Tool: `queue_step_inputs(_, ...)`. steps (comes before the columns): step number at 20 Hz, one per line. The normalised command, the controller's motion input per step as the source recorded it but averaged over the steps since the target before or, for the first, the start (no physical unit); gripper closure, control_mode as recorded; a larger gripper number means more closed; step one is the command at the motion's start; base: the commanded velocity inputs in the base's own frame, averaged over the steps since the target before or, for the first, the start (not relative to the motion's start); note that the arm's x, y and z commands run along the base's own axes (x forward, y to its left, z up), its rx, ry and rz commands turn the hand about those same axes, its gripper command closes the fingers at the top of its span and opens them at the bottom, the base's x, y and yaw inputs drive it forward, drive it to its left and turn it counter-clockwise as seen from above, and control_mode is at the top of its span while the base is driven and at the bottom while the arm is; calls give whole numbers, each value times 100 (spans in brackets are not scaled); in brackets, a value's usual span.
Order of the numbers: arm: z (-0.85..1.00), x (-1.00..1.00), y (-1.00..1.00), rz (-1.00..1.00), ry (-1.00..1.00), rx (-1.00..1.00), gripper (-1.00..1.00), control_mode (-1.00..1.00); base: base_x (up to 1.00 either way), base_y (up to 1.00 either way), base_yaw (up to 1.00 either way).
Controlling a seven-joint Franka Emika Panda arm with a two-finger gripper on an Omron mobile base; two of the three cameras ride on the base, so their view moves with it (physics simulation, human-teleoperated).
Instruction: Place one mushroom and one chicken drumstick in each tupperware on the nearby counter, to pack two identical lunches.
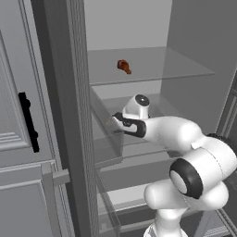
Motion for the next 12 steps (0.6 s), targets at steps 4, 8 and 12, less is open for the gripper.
queue_step_inputs(4,-32,40,14,-1,0,-1,-100,-100,0,0,0)
queue_step_inputs(8,-11,67,20,-1,0,0,-100,-100,0,0,0)
queue_step_inputs(12,0,58,0,-3,0,0,-100,-100,0,0,0)
